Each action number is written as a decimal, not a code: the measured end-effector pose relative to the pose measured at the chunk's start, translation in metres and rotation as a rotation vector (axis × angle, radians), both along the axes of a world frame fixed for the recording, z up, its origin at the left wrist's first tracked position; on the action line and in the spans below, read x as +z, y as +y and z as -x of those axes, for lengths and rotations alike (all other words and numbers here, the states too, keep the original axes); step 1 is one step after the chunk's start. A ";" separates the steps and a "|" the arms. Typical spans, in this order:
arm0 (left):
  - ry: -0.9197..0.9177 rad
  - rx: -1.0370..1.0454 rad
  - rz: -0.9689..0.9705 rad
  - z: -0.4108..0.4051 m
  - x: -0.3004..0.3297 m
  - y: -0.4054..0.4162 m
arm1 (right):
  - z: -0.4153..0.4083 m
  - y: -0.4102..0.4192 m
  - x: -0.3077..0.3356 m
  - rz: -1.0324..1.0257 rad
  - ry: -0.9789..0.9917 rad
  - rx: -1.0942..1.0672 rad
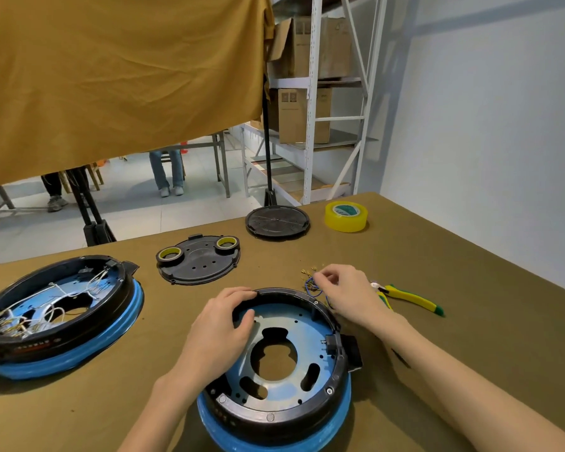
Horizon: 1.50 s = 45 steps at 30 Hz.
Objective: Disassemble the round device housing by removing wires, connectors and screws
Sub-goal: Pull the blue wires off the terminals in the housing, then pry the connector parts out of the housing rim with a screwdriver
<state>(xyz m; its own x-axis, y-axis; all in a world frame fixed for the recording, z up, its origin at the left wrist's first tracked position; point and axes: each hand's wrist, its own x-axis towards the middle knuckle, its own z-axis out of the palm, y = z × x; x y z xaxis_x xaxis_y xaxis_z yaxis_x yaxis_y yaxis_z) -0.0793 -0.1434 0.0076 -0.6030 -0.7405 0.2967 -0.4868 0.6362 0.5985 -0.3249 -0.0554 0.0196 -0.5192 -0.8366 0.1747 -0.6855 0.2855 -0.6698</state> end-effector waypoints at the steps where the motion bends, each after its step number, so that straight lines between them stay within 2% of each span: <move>1: 0.015 0.001 -0.022 -0.001 0.001 0.000 | -0.011 0.007 0.002 -0.044 -0.023 0.066; 4: 0.049 -0.020 -0.113 -0.007 0.002 -0.002 | -0.036 0.022 -0.005 -0.220 0.110 0.177; 6: 0.039 -0.049 -0.125 -0.015 0.000 -0.002 | -0.040 0.023 -0.009 -0.191 0.190 0.166; 13: 0.122 -0.062 -0.150 -0.030 -0.015 0.008 | -0.021 0.010 -0.003 -0.063 -0.006 0.158; 21: 0.223 -0.012 -0.253 -0.034 -0.017 0.013 | -0.018 0.032 -0.015 -0.149 0.053 0.120; 25: 0.200 0.002 -0.146 -0.053 -0.020 0.019 | -0.028 0.022 -0.008 -0.127 0.077 0.217; 27: 0.198 0.006 -0.011 -0.069 -0.026 0.023 | -0.034 0.005 0.002 -0.107 0.045 0.266; 29: 0.192 -0.045 0.110 -0.081 -0.033 0.029 | -0.042 -0.012 0.011 -0.100 0.059 0.253; 31: 0.194 -0.108 0.136 -0.085 -0.038 0.033 | -0.049 -0.019 0.013 -0.094 0.157 0.187; 34: 0.220 -0.078 0.206 -0.081 -0.042 0.035 | -0.067 0.003 0.012 0.025 0.234 0.147; 36: 0.222 -0.024 0.261 -0.075 -0.042 0.041 | -0.082 0.031 0.009 0.073 0.138 0.257; 39: 0.182 0.091 0.332 -0.065 -0.042 0.055 | -0.107 0.069 0.006 -0.069 0.016 0.577; 41: 0.142 0.156 0.377 -0.062 -0.043 0.062 | -0.111 0.080 0.002 -0.057 0.145 0.641; 45: 0.067 0.206 0.479 -0.059 -0.043 0.071 | -0.094 0.083 -0.003 0.050 0.332 0.545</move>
<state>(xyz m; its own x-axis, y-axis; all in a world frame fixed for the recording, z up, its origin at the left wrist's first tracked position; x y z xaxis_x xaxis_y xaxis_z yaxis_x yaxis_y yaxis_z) -0.0207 -0.0722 -0.0359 -0.4272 -0.6134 0.6642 -0.6014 0.7413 0.2978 -0.2310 0.0278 0.0165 0.0666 -0.9521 0.2984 -0.8967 -0.1883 -0.4006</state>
